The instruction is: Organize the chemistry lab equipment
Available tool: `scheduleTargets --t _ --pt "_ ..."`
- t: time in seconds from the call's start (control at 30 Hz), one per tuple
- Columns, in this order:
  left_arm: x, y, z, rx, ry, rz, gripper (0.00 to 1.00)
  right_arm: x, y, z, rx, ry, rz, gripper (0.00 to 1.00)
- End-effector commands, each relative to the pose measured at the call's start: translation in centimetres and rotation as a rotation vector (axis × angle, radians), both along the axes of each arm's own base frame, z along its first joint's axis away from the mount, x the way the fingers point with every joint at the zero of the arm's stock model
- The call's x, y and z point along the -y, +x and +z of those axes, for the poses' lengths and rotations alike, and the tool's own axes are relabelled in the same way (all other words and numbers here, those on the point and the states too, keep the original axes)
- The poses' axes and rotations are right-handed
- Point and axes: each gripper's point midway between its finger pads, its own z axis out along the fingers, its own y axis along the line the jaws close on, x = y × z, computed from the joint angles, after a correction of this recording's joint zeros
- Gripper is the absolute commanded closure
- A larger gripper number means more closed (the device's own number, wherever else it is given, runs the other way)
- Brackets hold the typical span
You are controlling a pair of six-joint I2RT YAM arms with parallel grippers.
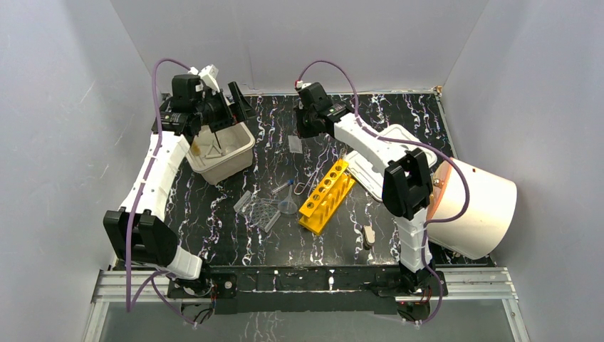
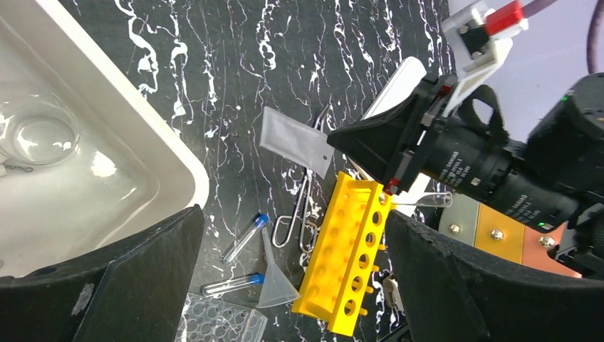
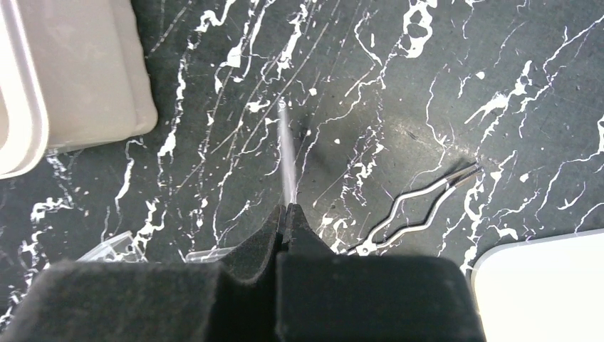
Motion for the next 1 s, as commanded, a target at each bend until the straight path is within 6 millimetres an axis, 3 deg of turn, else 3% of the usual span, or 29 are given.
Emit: scheduleTargets --t 0.0,0.27,0.53,0.77,0.97 --pt "1.2 -0.3 0.4 -0.003 -0.061 -0.035 0.02 -0.7 0.2 6.0 0.091 0.149 0.023 1.00" --pt "3.2 -0.5 0.4 -0.027 -0.176 -0.109 0.02 -1.5 -0.9 13.1 0.153 0.354 0.131 1.00" --pt "4.9 -0.7 1.9 0.108 -0.169 -0.327 0.02 -0.2 -2.9 17.3 0.145 0.486 0.269 1.00" --pt "6.9 -0.7 2.0 0.223 -0.219 -0.532 0.02 1.4 -4.5 18.7 0.005 0.629 0.291 1.00" --pt "8.9 -0.6 1.2 0.248 -0.283 -0.637 0.02 2.3 -5.7 18.2 -0.085 0.698 0.308 1.00"
